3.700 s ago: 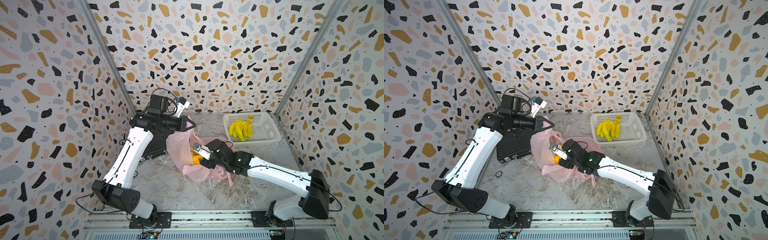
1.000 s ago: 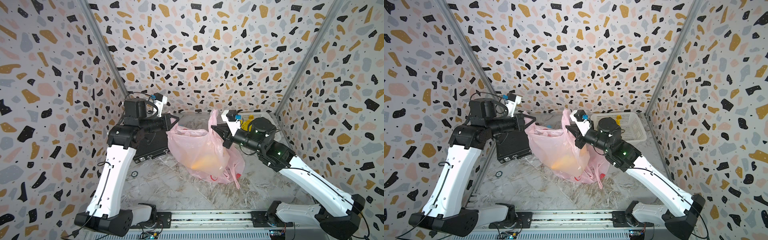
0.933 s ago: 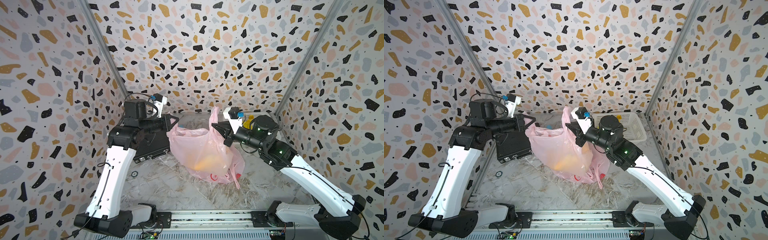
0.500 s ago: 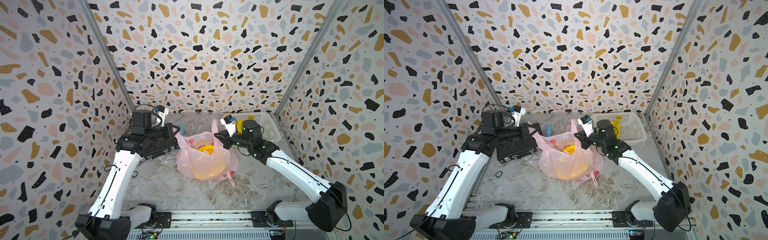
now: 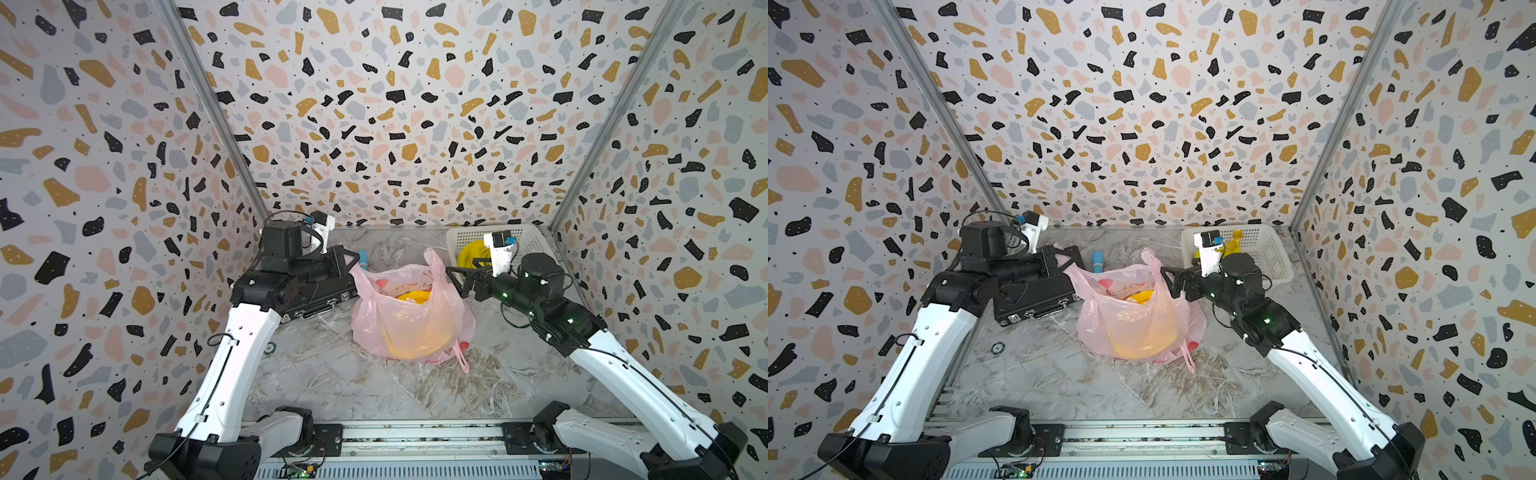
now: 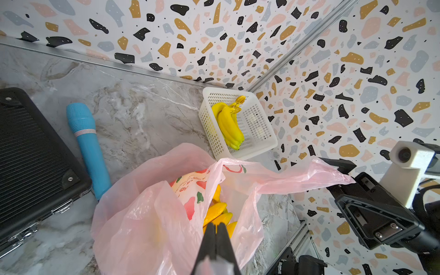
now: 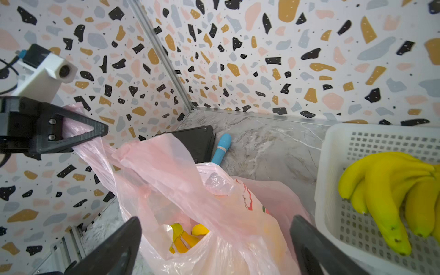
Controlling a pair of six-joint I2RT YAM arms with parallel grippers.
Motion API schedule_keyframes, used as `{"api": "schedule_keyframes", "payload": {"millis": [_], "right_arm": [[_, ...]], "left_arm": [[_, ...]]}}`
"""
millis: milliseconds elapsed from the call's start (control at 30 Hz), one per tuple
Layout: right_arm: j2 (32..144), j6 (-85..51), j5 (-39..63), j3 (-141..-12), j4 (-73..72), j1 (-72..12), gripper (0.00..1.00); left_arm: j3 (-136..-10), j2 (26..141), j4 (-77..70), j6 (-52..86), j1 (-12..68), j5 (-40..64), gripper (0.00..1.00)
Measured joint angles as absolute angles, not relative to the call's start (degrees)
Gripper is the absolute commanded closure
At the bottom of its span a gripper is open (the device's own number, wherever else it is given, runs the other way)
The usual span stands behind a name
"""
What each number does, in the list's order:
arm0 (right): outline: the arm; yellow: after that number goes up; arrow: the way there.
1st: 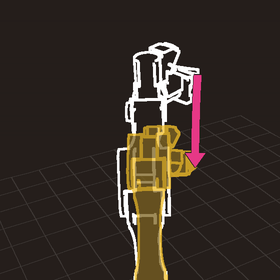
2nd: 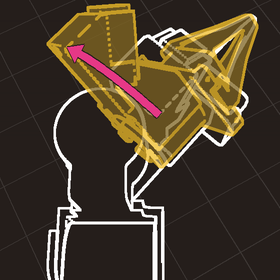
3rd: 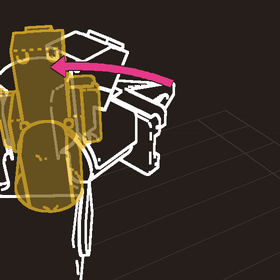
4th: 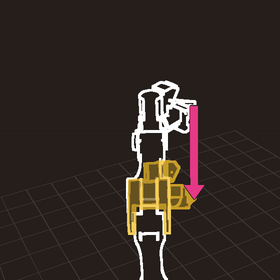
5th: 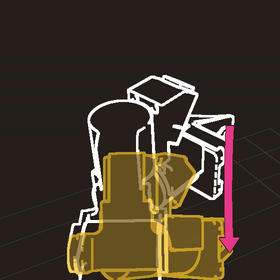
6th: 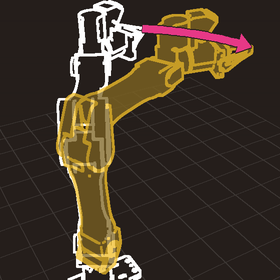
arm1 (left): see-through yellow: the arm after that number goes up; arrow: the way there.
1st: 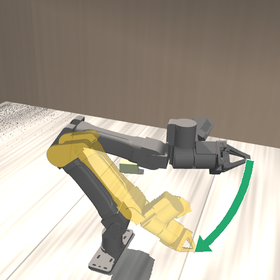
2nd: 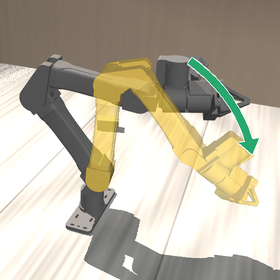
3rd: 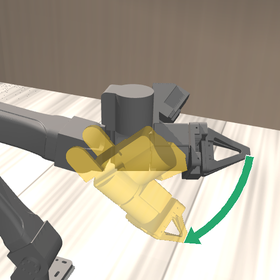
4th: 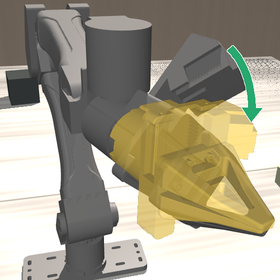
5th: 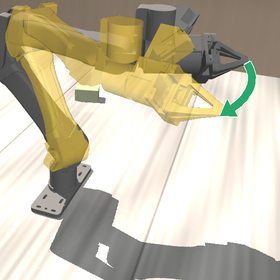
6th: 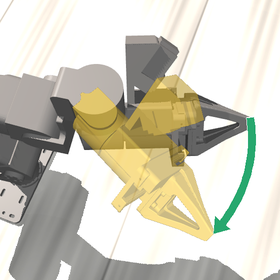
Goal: Place the banana into a plastic bag & tie a knot
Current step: Adjust the plastic bag.
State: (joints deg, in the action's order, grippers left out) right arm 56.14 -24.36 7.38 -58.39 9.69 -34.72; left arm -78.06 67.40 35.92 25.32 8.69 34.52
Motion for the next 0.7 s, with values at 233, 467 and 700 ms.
{"api": "schedule_keyframes", "payload": {"millis": [233,467,700], "right_arm": [[49.9,-32.3,5.0,-55.4,18.1,-34.7,0.00],[46.7,-36.2,4.1,-53.0,23.3,-34.7,0.01],[43.4,-26.3,9.0,-43.1,15.5,-34.6,0.01]], "left_arm": [[-79.3,67.6,36.0,26.0,8.7,33.8,1.00],[-79.5,67.7,36.0,26.7,8.7,33.1,1.00],[-79.5,66.9,36.4,27.7,8.7,33.1,1.00]]}}
